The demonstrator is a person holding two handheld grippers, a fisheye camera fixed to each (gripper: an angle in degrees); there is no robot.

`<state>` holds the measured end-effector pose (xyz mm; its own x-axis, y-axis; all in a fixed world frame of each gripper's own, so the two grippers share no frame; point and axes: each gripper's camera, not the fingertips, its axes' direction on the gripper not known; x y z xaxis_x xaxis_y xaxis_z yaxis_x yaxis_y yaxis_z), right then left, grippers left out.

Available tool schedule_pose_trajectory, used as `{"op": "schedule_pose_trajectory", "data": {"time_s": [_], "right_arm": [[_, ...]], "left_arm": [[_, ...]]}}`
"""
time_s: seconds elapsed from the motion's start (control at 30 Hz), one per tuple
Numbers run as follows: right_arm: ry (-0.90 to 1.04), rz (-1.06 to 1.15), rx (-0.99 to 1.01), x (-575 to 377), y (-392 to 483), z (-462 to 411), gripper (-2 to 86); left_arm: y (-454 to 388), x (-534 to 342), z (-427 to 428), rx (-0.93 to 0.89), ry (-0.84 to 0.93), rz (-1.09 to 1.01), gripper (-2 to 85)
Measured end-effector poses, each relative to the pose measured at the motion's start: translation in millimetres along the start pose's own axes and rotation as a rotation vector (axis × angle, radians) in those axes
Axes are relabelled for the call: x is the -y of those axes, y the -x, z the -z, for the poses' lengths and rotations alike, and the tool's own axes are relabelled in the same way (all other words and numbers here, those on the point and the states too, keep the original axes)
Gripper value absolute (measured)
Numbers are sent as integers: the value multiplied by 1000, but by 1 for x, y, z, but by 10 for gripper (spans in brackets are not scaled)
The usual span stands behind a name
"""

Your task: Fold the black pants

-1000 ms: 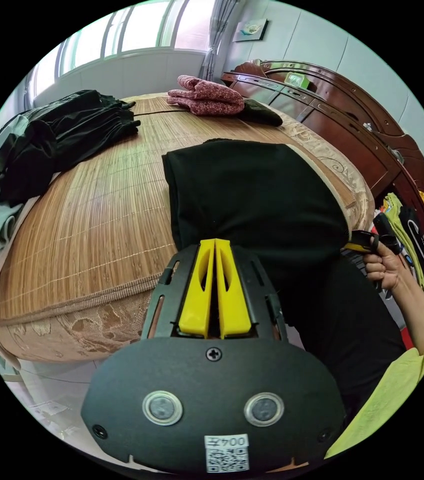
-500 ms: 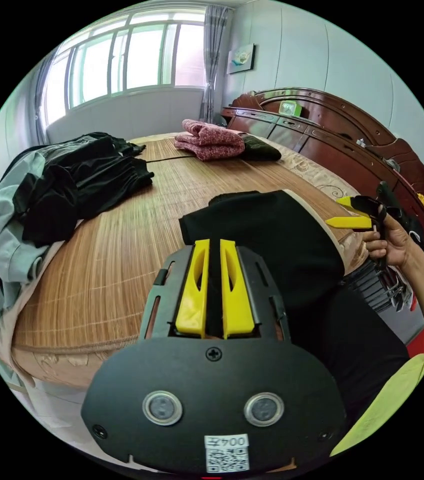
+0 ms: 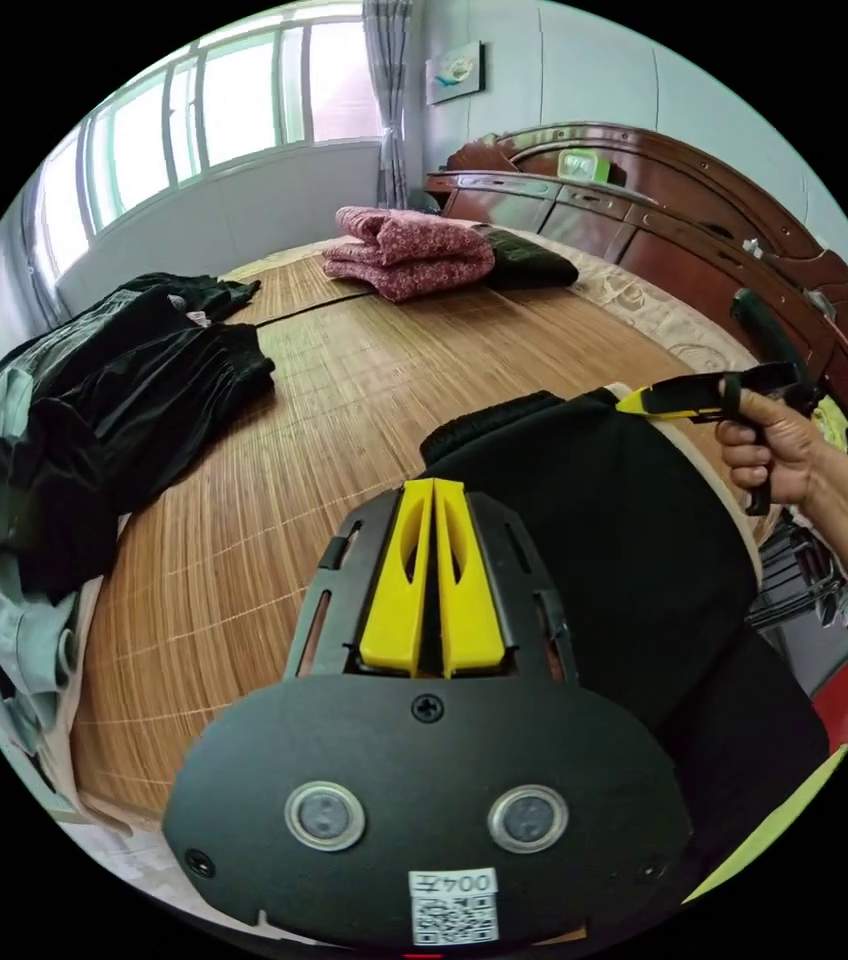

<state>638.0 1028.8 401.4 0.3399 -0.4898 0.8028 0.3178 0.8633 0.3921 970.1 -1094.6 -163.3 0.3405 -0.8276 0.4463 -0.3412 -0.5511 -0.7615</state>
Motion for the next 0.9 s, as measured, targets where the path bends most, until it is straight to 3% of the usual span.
{"op": "schedule_pose_trajectory", "data": {"time_s": [0.1, 0.27, 0.4, 0.53, 0.7, 0.9], "right_arm": [[21, -21, -33, -8, -9, -27, 38], [-7, -68, 47, -35, -20, -69, 59], [-112, -79, 70, -66, -15, -59, 97], [-160, 162, 27, -131, 40, -50, 100], [-80, 489, 29, -222, 126, -97, 109], [50, 823, -234, -292, 202, -190, 142]], "left_arm": [[6, -1, -36, 59, 187, -35, 3], [17, 2, -21, 93, 139, -61, 3], [70, -1, 29, 58, 49, 87, 4], [124, -40, 87, -20, 15, 207, 5], [189, -148, 137, -232, 131, 484, 9], [239, -222, 177, -515, 67, 766, 45]]}}
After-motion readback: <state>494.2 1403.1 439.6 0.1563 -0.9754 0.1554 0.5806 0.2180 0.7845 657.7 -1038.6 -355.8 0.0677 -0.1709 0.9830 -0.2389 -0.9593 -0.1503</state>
